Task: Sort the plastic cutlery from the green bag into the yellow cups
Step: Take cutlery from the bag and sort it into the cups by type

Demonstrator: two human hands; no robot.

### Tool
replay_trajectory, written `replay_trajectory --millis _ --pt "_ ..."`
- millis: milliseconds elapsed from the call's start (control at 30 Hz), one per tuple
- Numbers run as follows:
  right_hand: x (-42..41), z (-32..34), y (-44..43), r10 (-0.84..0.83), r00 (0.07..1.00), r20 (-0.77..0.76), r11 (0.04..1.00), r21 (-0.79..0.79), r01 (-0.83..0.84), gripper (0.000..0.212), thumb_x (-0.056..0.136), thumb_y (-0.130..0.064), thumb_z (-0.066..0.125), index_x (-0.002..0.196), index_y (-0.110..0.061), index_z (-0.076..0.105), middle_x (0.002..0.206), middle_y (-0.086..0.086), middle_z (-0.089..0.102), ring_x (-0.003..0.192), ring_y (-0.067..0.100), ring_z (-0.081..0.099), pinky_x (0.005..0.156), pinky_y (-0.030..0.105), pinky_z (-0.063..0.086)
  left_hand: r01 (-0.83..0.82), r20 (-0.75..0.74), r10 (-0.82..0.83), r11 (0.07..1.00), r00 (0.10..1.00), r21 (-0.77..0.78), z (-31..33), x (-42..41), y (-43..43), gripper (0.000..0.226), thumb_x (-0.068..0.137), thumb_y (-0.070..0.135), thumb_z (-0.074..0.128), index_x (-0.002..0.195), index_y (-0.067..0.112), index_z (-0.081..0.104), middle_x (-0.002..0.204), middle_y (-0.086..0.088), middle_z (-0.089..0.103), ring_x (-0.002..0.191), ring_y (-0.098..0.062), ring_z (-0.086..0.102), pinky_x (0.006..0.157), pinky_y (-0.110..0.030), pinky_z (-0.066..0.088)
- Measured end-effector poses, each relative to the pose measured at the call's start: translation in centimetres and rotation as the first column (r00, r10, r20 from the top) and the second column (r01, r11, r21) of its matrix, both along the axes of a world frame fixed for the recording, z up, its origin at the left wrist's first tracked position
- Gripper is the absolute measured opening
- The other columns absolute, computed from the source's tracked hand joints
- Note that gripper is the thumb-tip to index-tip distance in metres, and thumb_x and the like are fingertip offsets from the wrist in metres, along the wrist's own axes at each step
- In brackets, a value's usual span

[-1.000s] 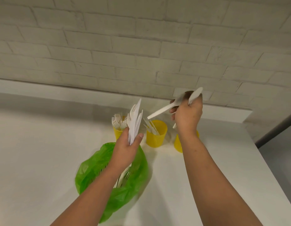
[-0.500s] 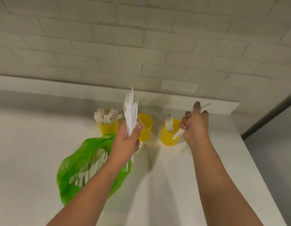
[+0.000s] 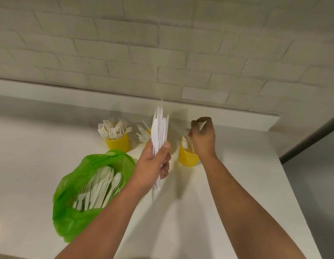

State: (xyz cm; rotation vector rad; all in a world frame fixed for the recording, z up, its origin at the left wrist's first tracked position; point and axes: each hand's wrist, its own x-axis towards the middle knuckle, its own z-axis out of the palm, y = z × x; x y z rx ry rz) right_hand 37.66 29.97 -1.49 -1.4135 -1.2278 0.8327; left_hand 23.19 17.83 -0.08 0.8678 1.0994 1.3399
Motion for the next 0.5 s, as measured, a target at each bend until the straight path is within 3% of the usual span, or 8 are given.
replay_trajectory --millis 133,167,267,333,400,500 --pt "-0.1 -0.3 -0.1 0.075 0.987 0.145 0.996 0.035 -0.081 0.025 0.087 -0.015 0.07 0.106 -0.02 0.055 0.083 0.001 0.068 0.074 0.008 0.064 0.068 0.018 0.048 0.026 0.014 -0.026 1.0 1.0 0.011 -0.3 0.1 0.1 0.033 0.093 0.038 0.061 0.111 0.013 0.048 0.068 -0.001 0.037 0.045 -0.015 0.032 0.043 -0.024 0.031" --pt "-0.1 0.0 -0.1 0.095 0.98 0.177 0.993 0.057 -0.107 0.028 0.085 -0.016 0.071 0.107 -0.021 0.056 0.087 0.0 0.069 0.081 0.011 0.065 0.072 0.018 0.048 0.03 0.017 -0.03 1.0 0.999 0.009 -0.3 0.1 0.1 0.032 0.094 0.037 0.061 0.11 0.014 0.047 0.068 -0.001 0.037 0.045 -0.015 0.032 0.043 -0.024 0.031" --pt "-0.4 1.3 -0.4 0.06 0.965 0.257 0.978 0.178 -0.108 0.027 0.083 -0.024 0.07 0.109 -0.022 0.061 0.1 -0.003 0.069 0.098 0.022 0.062 0.088 0.035 0.052 0.056 0.022 -0.056 0.998 0.998 0.0 -0.1 0.0 0.3 0.039 0.095 0.035 0.061 0.123 0.012 0.048 0.067 0.001 0.04 0.046 -0.015 0.032 0.042 -0.024 0.033" --pt "-0.9 3.1 -1.1 0.055 0.991 0.12 0.969 0.234 -0.082 0.022 0.087 -0.024 0.066 0.108 -0.018 0.066 0.101 -0.004 0.07 0.1 0.017 0.064 0.091 0.035 0.053 0.069 0.0 -0.069 0.998 0.998 -0.009 0.1 -0.1 0.4 0.043 0.094 0.034 0.061 0.128 0.011 0.048 0.067 0.001 0.041 0.046 -0.015 0.033 0.043 -0.024 0.034" --pt "-1.4 5.2 -2.3 0.171 0.982 -0.075 0.963 0.223 -0.15 0.018 0.094 -0.017 0.064 0.112 -0.017 0.066 0.099 -0.005 0.069 0.095 0.008 0.065 0.085 0.026 0.054 0.063 -0.063 -0.064 0.998 0.996 -0.008 0.3 -0.2 0.4 0.041 0.094 0.031 0.062 0.127 0.011 0.05 0.068 -0.001 0.042 0.047 -0.015 0.036 0.044 -0.026 0.035" --pt "-2.1 7.5 -3.7 0.385 0.913 -0.134 0.894 0.301 -0.332 0.023 0.101 -0.02 0.06 0.121 -0.029 0.064 0.105 -0.001 0.068 0.095 0.021 0.066 0.084 0.035 0.056 0.013 -0.262 -0.004 0.999 0.965 0.033 0.0 -0.5 0.5 0.036 0.095 0.026 0.065 0.129 0.031 0.054 0.078 0.0 0.053 0.054 -0.018 0.045 0.051 -0.031 0.043"
